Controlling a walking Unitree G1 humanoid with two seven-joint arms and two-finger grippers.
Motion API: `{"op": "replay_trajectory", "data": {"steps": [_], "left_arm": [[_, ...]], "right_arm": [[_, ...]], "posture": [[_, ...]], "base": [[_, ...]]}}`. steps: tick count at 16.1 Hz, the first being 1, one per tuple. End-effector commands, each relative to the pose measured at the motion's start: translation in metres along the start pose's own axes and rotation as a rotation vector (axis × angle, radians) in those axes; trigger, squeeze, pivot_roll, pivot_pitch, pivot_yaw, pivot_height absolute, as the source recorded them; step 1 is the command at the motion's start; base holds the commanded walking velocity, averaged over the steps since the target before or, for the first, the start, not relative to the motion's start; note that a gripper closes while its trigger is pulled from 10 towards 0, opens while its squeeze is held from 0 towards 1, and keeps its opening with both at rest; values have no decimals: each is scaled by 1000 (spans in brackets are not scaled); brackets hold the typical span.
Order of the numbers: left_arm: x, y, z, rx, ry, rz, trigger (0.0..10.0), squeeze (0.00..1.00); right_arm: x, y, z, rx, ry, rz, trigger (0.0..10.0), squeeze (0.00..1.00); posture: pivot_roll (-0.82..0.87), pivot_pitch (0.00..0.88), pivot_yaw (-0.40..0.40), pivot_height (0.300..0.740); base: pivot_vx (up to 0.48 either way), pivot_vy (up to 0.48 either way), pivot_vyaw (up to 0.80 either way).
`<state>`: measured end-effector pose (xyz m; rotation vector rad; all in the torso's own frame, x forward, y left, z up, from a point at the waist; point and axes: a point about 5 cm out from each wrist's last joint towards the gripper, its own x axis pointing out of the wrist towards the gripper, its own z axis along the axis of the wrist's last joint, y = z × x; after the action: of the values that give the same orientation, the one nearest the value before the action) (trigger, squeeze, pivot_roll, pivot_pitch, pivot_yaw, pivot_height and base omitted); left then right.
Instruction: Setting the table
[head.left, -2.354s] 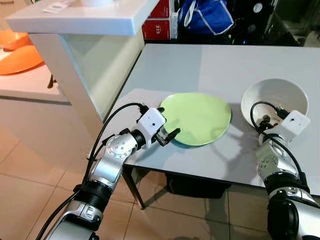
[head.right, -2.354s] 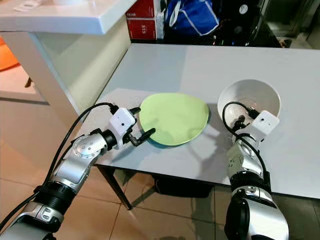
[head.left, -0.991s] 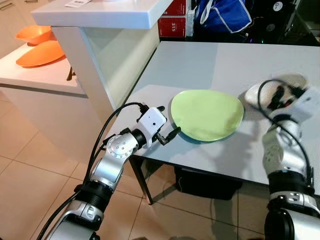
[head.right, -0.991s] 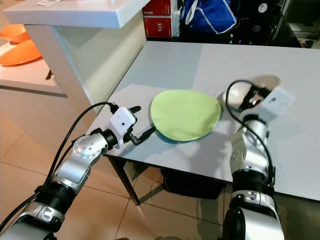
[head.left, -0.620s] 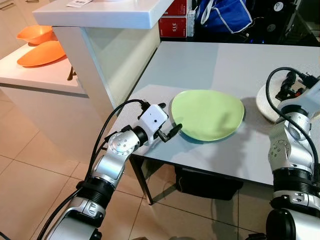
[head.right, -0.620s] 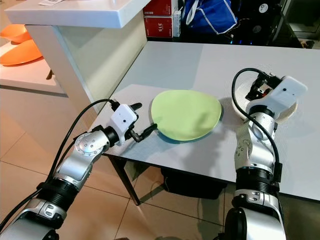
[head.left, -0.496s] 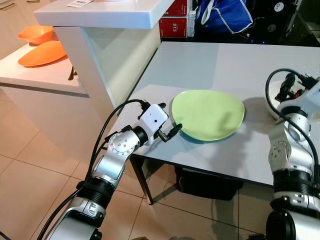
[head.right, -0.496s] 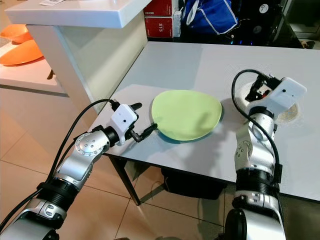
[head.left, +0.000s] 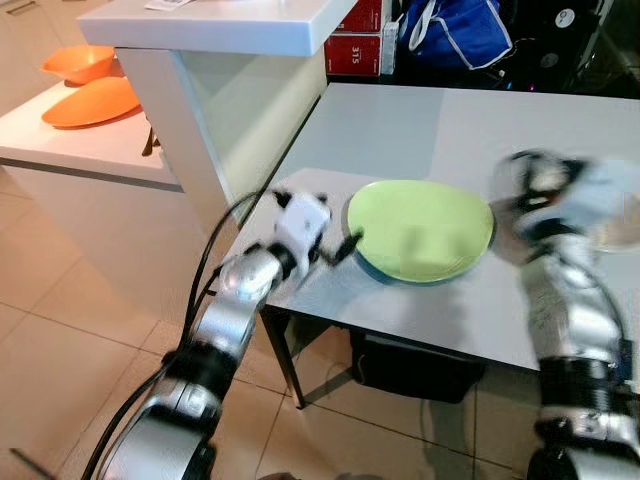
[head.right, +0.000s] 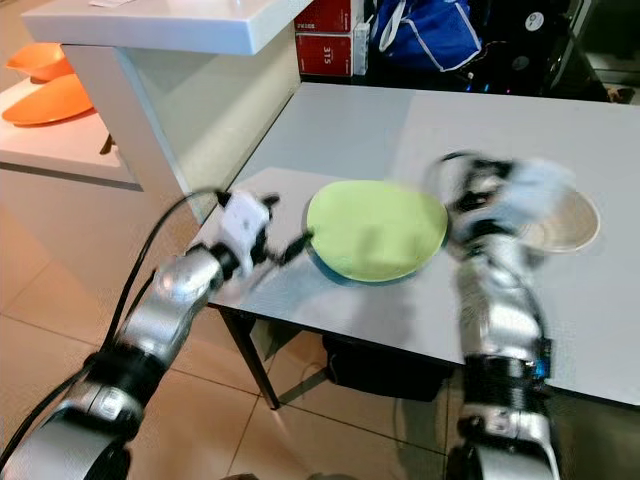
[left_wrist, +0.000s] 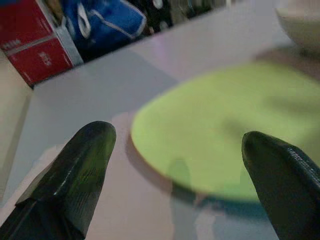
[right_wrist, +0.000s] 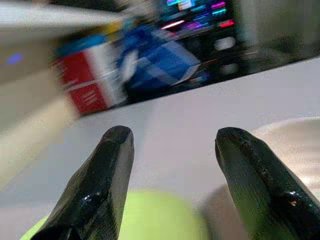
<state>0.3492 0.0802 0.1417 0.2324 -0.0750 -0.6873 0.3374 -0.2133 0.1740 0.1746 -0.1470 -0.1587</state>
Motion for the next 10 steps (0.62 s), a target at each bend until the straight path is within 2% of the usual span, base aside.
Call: {"op": "replay_trajectory", "data": {"steps": [1, 3, 5, 7, 10], "left_arm": [[0, 7, -1, -43, 3, 52, 10000, 0], [5, 8, 2, -72, -11, 71, 10000, 0], [7, 8, 2, -74, -12, 70, 10000, 0], [5, 14, 0, -138, -20, 120, 10000, 0], [-2, 27, -5, -205, -17, 228, 10000, 0]], "right_arm": [[-4, 9, -2, -50, 12, 100, 10000, 0], [-12, 8, -12, -79, 43, 175, 10000, 0], [-22, 4, -17, -62, 78, 236, 10000, 0], [-48, -21, -41, -31, 245, 320, 10000, 0], [-68, -54, -67, -75, 341, 250, 10000, 0]], "posture": [[-65, 0, 84, 740], [-77, 0, 83, 740], [-81, 0, 87, 740], [-77, 0, 86, 740], [-57, 0, 76, 740]], "base": [[0, 0, 0], [0, 0, 0], [0, 0, 0], [0, 0, 0], [0, 0, 0]]}}
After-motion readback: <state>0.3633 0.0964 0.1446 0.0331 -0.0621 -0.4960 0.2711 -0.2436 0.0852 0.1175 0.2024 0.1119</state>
